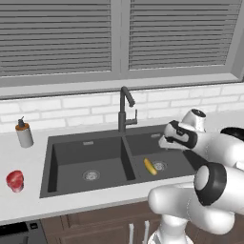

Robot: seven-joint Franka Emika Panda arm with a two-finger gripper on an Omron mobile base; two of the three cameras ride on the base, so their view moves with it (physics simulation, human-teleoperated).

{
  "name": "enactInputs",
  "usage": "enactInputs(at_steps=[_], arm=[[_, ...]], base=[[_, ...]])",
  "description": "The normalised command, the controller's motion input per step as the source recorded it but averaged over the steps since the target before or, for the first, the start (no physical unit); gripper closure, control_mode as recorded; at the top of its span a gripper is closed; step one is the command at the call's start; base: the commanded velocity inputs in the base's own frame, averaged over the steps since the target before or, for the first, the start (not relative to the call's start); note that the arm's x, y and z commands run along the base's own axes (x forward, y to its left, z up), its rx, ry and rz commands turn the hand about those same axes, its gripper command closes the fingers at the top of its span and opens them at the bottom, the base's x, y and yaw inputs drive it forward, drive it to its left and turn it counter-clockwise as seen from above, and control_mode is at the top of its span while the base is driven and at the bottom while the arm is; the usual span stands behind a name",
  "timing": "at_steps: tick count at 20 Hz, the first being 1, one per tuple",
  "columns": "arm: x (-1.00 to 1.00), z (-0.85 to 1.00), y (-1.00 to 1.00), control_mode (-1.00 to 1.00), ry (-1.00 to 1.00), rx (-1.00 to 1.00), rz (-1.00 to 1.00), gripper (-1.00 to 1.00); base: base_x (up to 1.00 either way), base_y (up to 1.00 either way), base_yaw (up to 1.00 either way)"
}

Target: Pick the cucumber from the sink and place it in the bowl. Then pick the bowl and place it in the microwave. Then close the microwave door and press the start button.

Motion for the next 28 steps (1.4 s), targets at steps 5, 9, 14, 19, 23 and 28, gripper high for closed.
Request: enactInputs(at_steps=[5,9,14,19,23,28], arm=[[0.43,-0.49,0.24,-1.00,0.09,0.00,0.00,-1.00],[0.34,-0.48,0.12,-1.00,0.13,0.00,0.00,-1.00],[0.32,-0.44,0.00,-1.00,0.13,0.00,0.00,-1.00],[0.11,-0.36,0.00,-1.00,0.12,0.00,0.00,-1.00],[0.33,-0.38,0.00,-1.00,0.04,0.00,0.00,-1.00],[0.39,-0.36,0.02,-1.00,0.00,0.00,0.00,-1.00]], base=[[0.00,0.00,0.00],[0.00,0.00,0.00],[0.00,0.00,0.00],[0.00,0.00,0.00],[0.00,0.00,0.00],[0.00,0.00,0.00]])
